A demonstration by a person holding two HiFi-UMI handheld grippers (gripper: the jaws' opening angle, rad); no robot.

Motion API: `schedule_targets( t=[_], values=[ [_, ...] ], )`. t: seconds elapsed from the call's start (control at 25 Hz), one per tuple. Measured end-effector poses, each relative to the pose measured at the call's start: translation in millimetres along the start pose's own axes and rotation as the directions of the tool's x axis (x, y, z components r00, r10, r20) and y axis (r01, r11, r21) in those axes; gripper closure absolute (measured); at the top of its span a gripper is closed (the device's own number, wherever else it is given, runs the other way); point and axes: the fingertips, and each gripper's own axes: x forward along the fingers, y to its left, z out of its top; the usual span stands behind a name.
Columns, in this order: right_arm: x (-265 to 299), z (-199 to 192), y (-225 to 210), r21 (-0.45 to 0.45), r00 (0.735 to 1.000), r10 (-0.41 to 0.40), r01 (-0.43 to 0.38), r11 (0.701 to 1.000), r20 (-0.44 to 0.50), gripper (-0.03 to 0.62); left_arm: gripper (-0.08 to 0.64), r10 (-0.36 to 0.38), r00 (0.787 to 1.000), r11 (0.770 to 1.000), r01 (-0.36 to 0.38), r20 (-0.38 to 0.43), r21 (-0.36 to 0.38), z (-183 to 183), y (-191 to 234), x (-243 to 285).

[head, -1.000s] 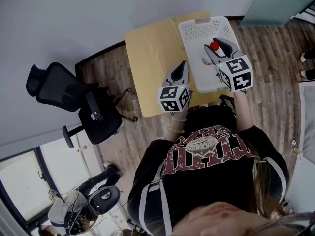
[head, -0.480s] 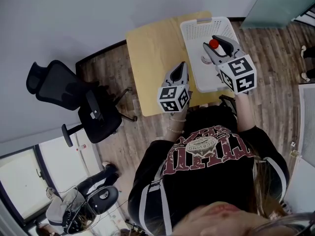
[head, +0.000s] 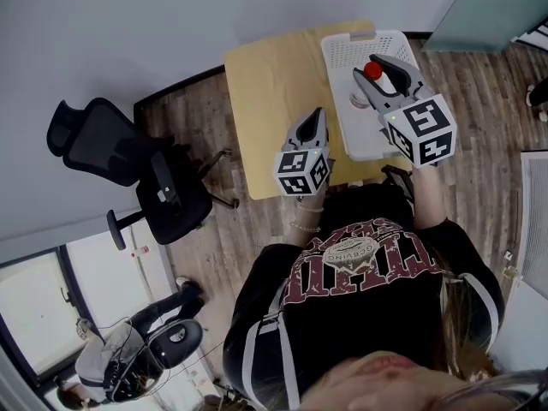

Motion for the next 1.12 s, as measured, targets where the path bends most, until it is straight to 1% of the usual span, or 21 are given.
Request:
schedule_targets(
  t=[0.16, 0.68, 1.12],
  values=[
    [-1, 12, 6, -0.001, 0.999, 0.025, -0.025, 1.000, 0.022, 0.423, 0.514, 0.009, 1.000, 1.000, -0.009, 0.002, -0.002, 2, 2, -2],
    [-1, 41, 27, -0.061, 0.992, 0.094, -0.090, 0.994, 0.078, 0.423, 0.514, 0.038, 0.999, 0.999, -0.038, 0.021, -0.017, -1, 7, -7],
    [14, 44, 55, -0.055, 0.977, 0.197, -0.193, 0.980, 0.086, 0.423, 0.514, 0.092, 0.995, 0.995, -0.091, 0.045, -0.037, 1, 20, -23]
  ],
)
